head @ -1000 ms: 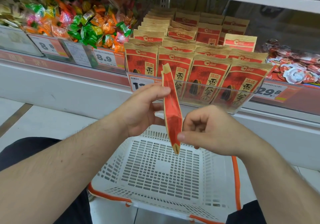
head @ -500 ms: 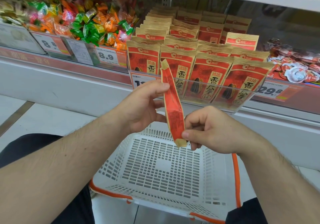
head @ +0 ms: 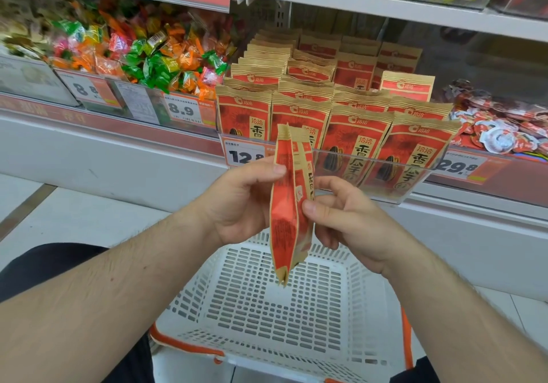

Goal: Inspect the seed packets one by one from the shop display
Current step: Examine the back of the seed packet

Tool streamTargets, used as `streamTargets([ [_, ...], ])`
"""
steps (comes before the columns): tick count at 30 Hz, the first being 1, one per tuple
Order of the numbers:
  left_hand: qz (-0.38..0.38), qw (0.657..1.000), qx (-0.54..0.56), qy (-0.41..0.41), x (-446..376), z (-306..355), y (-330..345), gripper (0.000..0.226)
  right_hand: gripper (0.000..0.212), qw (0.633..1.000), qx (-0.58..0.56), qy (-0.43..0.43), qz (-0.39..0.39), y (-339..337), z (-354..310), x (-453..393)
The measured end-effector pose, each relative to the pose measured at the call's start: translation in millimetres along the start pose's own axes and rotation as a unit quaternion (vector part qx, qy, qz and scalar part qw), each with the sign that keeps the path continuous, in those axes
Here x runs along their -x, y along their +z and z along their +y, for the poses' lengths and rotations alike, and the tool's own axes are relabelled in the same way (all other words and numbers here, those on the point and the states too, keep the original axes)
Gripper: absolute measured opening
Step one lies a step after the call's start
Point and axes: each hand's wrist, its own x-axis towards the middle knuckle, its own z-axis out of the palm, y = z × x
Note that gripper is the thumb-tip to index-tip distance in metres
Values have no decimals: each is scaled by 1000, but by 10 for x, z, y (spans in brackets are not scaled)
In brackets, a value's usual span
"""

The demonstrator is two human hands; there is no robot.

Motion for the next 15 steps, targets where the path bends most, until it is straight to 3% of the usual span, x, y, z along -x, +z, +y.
streamTargets([
  [3, 17, 1000, 16, 1, 17, 21, 32, 64, 58, 999, 26, -27, 39, 53, 3, 7],
  [6, 90, 996, -23, 5, 17, 24, 74, 43, 33, 994, 49, -53, 80, 89, -6, 12],
  [10, 158, 980, -116, 43, -18, -37, 45, 40, 19, 985, 113, -72, 109, 76, 20, 9],
  [13, 140, 980, -134, 48, -1, -50, 29, 40, 3, 978, 98, -116, 142, 43, -16, 23],
  [15, 119, 981, -147, 47, 23, -52, 50, 41, 17, 970, 79, -159, 163, 11, -60, 42],
])
